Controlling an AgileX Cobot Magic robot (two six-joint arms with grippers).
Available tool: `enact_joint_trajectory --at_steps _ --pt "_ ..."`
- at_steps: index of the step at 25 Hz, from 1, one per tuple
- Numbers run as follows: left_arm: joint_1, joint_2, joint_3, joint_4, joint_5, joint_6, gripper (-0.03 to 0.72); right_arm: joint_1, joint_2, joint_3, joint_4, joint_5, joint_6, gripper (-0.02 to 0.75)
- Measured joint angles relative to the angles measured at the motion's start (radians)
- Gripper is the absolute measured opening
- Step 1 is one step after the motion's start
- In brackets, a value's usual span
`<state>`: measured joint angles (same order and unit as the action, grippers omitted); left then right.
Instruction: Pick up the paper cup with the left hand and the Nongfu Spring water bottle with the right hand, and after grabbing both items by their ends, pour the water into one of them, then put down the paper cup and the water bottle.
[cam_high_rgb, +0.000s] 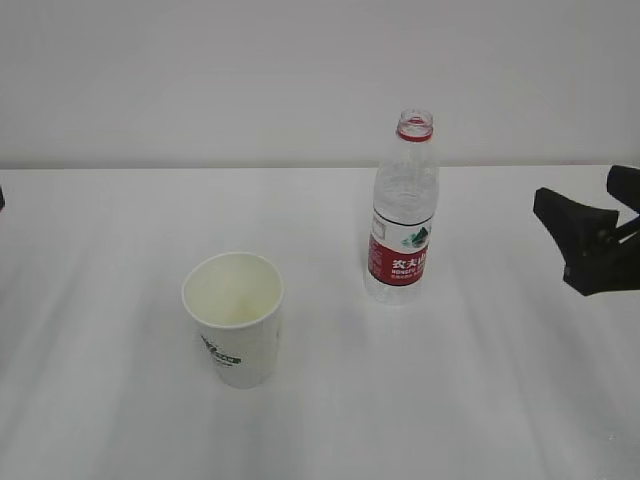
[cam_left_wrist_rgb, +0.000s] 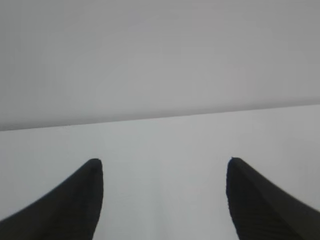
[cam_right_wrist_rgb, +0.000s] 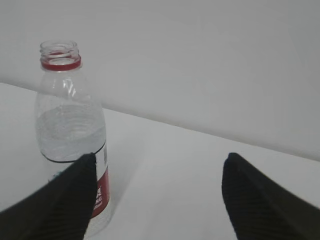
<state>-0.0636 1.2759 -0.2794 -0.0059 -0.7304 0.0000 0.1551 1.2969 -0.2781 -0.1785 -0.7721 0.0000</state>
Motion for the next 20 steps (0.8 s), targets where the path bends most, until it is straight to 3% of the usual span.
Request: enact_joint_trajectory --at_steps 12,17,20 --pt "-0.203 0.223 0.038 -0.002 -0.087 -0.016 0.559 0.0 0.167 0.166 -0.047 -0.322 0.029 0.587" --pt "-0.221 0.313 0.174 0.006 -0.359 -0.042 0.559 0.0 0.271 0.19 -0.07 -0.357 0.032 0.587" --pt "-0.222 0.36 0.235 0.025 -0.393 -0.049 0.559 0.0 0.315 0.19 -0.095 -0.36 0.033 0.587"
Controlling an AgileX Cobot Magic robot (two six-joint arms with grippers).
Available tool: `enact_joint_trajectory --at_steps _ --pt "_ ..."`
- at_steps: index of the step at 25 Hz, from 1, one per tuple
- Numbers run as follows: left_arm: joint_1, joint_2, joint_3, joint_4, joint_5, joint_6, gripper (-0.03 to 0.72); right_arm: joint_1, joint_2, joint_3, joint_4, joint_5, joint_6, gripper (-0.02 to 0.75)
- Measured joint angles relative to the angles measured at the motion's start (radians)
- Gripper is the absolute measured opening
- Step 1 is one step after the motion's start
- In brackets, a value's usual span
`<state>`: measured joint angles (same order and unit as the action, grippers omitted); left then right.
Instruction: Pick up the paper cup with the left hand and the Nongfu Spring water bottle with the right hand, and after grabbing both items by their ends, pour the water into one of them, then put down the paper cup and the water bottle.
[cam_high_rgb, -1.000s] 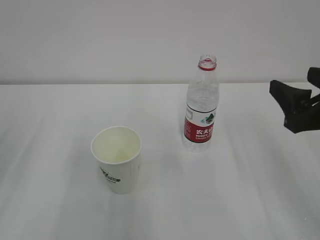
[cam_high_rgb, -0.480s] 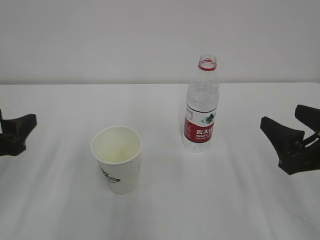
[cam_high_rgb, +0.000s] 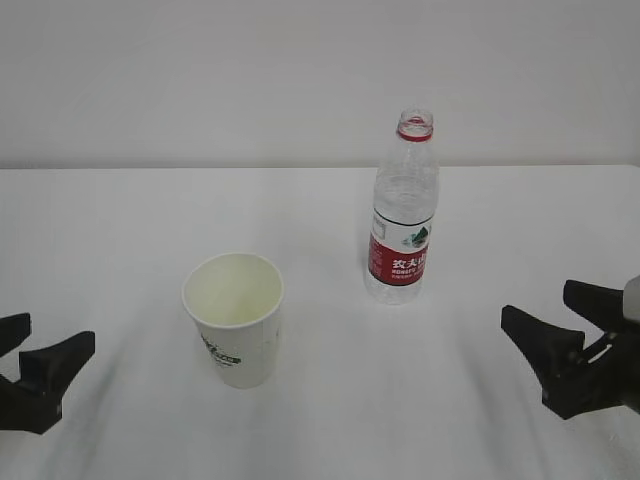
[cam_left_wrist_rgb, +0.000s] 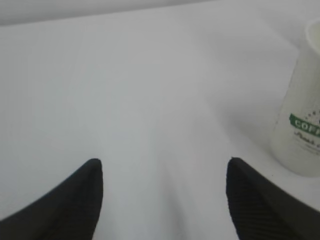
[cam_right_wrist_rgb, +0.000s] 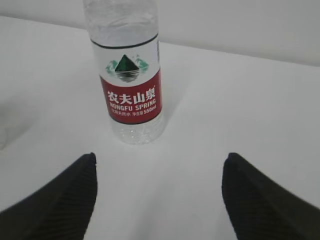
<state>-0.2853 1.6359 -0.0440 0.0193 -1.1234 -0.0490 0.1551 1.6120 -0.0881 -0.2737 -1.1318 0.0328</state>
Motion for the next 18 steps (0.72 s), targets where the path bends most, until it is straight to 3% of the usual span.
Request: enact_joint_trajectory --at_steps 10,18 --pt "0.0 0.063 0.013 0.066 -0.019 -0.004 0.559 0.0 0.017 0.0 -0.023 -0.006 -0.01 0.587" --pt "0.0 0.065 -0.059 0.168 -0.025 -0.004 0.559 0.0 0.019 -0.047 -0.101 -0.007 -0.093 0.587"
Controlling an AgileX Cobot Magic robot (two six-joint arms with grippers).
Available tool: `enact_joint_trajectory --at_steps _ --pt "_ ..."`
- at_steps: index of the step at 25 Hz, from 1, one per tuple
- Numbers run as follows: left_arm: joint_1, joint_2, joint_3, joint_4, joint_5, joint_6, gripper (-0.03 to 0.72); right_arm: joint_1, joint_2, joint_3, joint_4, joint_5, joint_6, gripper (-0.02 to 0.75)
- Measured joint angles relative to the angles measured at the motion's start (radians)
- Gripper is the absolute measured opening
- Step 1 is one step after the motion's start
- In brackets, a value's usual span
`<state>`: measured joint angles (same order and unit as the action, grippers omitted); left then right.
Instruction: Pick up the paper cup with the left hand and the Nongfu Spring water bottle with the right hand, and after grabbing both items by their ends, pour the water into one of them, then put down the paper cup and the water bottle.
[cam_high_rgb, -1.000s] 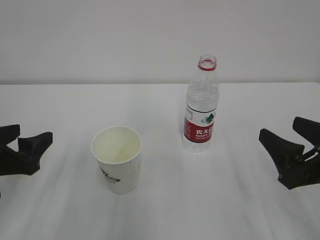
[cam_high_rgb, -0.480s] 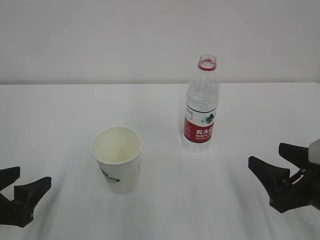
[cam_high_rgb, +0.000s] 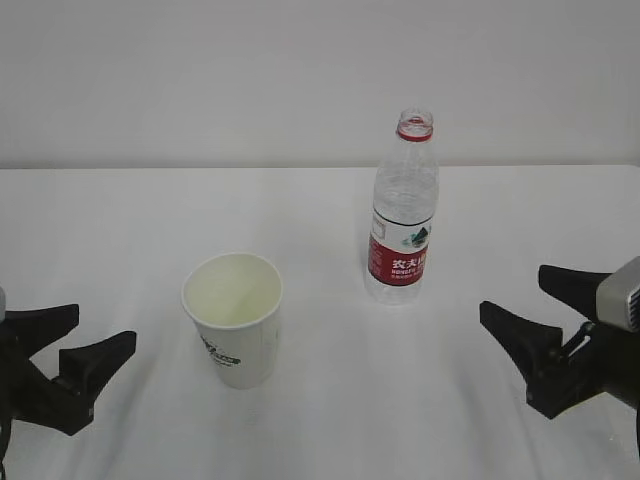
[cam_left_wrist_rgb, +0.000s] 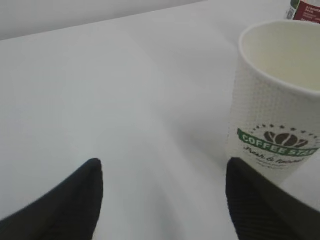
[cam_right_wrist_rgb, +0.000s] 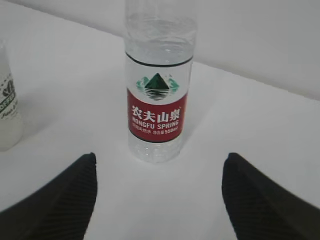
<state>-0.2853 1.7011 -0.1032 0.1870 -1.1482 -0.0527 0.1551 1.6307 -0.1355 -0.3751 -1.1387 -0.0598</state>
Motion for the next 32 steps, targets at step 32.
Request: enact_joint_trajectory --at_steps 32 --pt "0.0 0.0 -0.004 0.018 0.0 0.0 0.559 0.0 0.202 -0.175 -0.074 -0.006 -0.002 0.591"
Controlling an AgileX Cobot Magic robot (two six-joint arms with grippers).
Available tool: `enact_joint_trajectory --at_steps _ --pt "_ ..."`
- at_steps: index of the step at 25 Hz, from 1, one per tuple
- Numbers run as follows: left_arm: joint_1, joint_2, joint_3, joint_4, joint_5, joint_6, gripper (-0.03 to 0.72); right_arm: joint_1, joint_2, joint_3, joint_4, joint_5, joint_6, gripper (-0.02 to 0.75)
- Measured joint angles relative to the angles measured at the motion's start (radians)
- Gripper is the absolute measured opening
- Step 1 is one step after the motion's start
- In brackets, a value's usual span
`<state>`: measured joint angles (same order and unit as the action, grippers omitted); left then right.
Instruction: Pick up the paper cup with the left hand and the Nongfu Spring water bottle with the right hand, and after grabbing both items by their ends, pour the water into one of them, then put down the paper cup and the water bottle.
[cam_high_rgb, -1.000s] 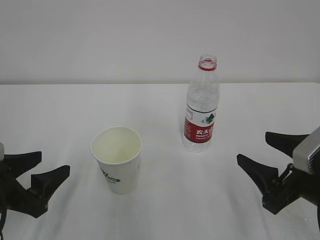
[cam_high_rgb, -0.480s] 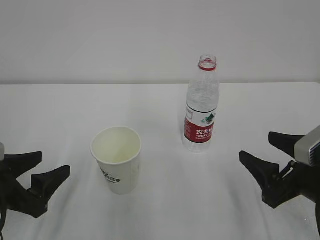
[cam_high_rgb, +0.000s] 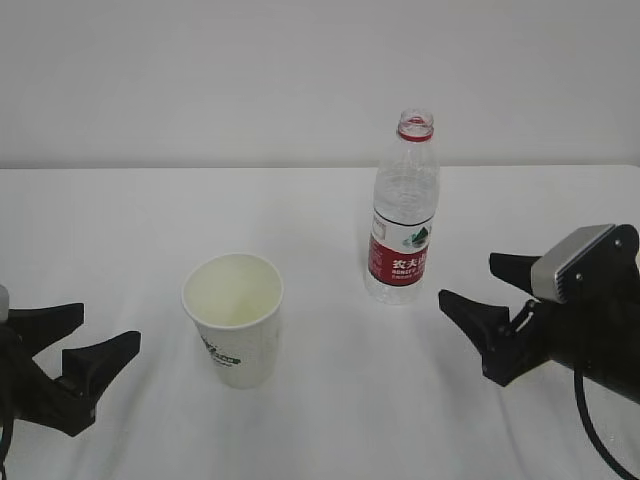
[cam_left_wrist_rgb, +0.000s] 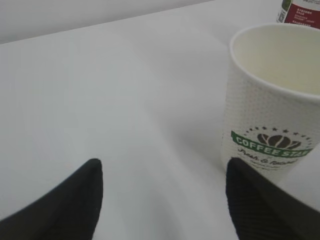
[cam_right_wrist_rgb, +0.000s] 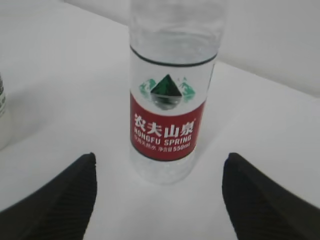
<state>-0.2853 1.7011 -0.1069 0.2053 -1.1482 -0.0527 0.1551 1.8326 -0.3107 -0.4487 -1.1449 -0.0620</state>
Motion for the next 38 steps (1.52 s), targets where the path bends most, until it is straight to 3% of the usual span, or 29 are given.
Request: enact_joint_trajectory --at_steps 8,16,29,38 --pt "0.0 0.0 0.0 0.0 0.0 0.0 0.559 0.0 0.058 -0.091 -0.038 0.0 0.015 0.592" --pt "0.0 0.0 0.0 0.0 0.0 0.0 0.558 0.0 0.136 -0.175 -0.075 0.0 0.039 0.673" --pt "0.0 0.0 0.0 0.0 0.0 0.0 0.558 0.005 0.223 -0.288 -0.088 -0.001 0.069 0.674" --pt "0.0 0.0 0.0 0.0 0.0 0.0 0.558 0.071 0.272 -0.392 -0.067 0.017 0.074 0.674"
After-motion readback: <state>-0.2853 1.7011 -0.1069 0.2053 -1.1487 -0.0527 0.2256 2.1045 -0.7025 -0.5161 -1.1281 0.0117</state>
